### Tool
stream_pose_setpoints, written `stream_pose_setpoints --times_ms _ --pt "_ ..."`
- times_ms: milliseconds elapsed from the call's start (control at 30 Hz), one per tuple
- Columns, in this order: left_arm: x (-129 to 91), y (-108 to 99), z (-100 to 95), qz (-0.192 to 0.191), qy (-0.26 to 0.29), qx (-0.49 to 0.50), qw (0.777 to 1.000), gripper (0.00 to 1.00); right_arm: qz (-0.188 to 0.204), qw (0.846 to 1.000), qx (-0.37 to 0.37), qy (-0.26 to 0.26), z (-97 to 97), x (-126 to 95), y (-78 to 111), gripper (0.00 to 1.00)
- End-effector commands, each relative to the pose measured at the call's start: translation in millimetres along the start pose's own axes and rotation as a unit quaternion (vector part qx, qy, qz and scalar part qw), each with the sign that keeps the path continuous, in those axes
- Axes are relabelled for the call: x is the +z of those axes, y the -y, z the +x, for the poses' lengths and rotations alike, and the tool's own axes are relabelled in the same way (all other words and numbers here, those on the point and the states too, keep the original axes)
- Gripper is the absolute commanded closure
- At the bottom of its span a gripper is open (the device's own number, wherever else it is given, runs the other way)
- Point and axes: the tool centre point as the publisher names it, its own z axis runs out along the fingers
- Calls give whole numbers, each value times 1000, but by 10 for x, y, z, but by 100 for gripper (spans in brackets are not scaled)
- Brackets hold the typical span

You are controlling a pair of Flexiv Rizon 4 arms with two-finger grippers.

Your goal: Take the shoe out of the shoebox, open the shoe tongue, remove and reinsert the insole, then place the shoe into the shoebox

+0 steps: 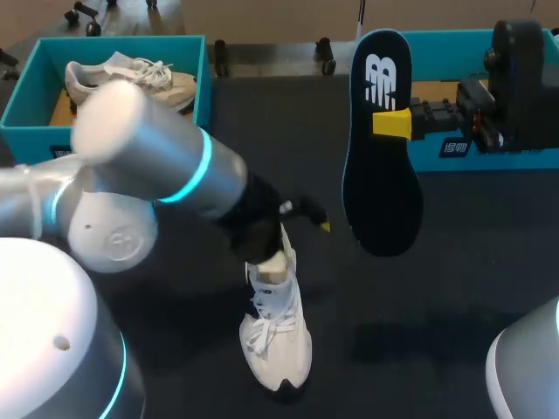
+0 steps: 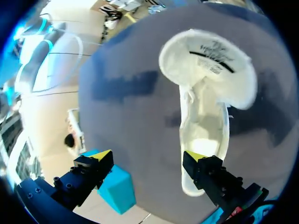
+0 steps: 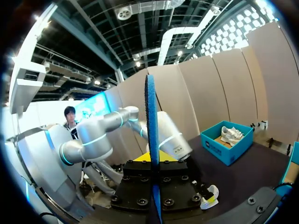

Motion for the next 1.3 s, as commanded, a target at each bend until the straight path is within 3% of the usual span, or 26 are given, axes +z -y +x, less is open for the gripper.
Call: stream_pose_setpoints --times_ms 33,233,367,567,1300 --pt "-537 -66 58 16 146 -11 989 0 1 1000 1 0 -14 26 -9 100" --pt "-916 -172 -137 -3 248 -12 969 0 1 1000 1 0 -14 26 -9 100" --pt "-1064 -190 -267 -13 277 -3 961 0 1 1000 1 0 -14 26 -9 100" --pt "-1231 -259 -379 1 311 -2 950 0 1 1000 1 0 -14 26 -9 100" --pt "-1697 -556 -361 37 378 -33 925 0 1 1000 1 0 -14 26 -9 100"
